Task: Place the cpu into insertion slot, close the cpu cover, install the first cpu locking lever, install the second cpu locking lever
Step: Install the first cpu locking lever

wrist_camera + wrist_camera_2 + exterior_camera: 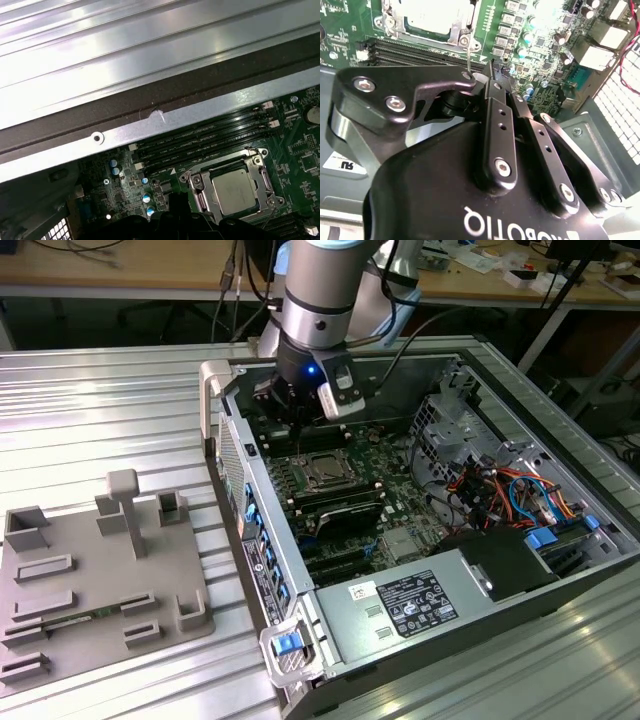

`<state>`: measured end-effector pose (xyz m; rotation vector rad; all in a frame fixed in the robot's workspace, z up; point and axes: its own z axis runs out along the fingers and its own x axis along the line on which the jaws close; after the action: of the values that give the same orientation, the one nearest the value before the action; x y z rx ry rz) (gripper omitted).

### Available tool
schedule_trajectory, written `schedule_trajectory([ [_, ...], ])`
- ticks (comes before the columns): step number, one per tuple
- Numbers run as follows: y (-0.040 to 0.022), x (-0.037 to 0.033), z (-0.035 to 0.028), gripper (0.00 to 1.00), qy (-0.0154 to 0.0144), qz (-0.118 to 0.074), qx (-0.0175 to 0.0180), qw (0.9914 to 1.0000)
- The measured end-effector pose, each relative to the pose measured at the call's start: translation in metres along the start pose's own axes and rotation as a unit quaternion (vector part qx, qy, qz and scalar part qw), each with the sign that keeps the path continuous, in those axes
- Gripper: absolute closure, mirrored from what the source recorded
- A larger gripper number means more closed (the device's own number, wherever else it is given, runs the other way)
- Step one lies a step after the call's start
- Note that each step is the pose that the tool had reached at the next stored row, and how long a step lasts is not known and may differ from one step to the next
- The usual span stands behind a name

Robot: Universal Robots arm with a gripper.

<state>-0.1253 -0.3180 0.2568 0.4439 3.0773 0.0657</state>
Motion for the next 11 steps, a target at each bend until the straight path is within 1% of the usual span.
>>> schedule_trajectory([
  [2, 0.0007, -0.0015, 0.0002, 0.89, 0.0010, -0.007, -0.0001, 0.99997],
  [4, 0.0013, -0.0012, 0.0003, 0.89, 0.0015, -0.011, -0.0001, 0.99994],
  [6, 0.0011, -0.0003, 0.0006, 0.89, 0.0022, -0.016, -0.0014, 0.99987],
  [7, 0.0011, -0.0002, 0.0007, 0.89, 0.0027, -0.021, -0.0016, 0.99976],
  [9, 0.0010, -0.0002, 0.0010, 0.89, 0.0043, -0.053, -0.0023, 0.99859],
  [11, 0.0025, 0.0002, 0.0015, 0.89, 0.0049, -0.065, -0.0027, 0.99785],
])
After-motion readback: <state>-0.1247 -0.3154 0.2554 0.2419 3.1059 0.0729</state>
